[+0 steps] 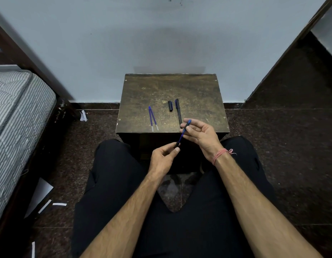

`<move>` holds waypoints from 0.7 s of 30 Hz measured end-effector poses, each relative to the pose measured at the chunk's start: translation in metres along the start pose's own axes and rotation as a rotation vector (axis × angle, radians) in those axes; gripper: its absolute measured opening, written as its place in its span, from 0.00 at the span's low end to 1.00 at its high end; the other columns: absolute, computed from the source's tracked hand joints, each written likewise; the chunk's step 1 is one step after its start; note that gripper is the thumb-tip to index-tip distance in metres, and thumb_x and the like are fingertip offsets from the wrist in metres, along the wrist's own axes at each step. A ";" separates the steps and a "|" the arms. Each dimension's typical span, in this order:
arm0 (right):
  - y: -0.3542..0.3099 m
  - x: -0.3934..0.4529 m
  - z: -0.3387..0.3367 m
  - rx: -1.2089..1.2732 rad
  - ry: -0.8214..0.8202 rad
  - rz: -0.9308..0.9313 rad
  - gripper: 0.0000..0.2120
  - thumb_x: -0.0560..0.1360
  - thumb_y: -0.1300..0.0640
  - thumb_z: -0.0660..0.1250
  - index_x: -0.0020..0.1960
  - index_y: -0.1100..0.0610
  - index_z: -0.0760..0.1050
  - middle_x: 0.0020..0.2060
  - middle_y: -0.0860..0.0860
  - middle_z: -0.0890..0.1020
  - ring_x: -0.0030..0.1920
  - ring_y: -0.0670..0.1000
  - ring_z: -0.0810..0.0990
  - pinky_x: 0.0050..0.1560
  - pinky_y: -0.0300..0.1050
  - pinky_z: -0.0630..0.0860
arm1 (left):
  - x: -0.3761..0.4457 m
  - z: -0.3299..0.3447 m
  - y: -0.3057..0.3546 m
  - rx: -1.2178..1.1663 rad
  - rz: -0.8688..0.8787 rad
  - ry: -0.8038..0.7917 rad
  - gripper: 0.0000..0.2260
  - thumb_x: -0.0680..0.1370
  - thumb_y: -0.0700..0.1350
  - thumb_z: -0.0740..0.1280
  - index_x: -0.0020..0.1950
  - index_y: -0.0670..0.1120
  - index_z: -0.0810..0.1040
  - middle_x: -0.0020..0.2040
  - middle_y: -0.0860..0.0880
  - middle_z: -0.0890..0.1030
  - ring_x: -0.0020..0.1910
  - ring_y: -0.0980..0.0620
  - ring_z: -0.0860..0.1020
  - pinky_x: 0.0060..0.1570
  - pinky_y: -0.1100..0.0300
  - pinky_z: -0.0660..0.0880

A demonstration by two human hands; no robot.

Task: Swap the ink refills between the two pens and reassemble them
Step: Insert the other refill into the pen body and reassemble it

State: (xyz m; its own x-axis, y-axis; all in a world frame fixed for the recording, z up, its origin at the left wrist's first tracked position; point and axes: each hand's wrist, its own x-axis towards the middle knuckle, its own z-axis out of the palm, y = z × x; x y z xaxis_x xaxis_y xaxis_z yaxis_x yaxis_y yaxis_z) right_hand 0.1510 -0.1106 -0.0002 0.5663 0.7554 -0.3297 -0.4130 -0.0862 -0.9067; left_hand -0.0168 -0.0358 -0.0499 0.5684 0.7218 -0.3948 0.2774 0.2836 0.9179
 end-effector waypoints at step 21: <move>0.020 0.004 0.001 -0.264 0.008 0.052 0.10 0.75 0.59 0.82 0.54 0.56 0.84 0.42 0.51 0.90 0.43 0.48 0.89 0.48 0.41 0.85 | -0.002 0.004 0.003 -0.066 0.024 -0.062 0.13 0.85 0.42 0.72 0.70 0.48 0.84 0.50 0.53 0.91 0.52 0.65 0.86 0.54 0.71 0.79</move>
State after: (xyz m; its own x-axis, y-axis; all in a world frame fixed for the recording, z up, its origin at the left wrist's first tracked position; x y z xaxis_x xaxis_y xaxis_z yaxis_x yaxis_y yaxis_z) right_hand 0.1441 -0.1084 -0.0195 0.5553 0.7404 -0.3788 -0.2418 -0.2920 -0.9253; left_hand -0.0135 -0.0387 -0.0462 0.6220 0.6889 -0.3721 0.2125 0.3089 0.9270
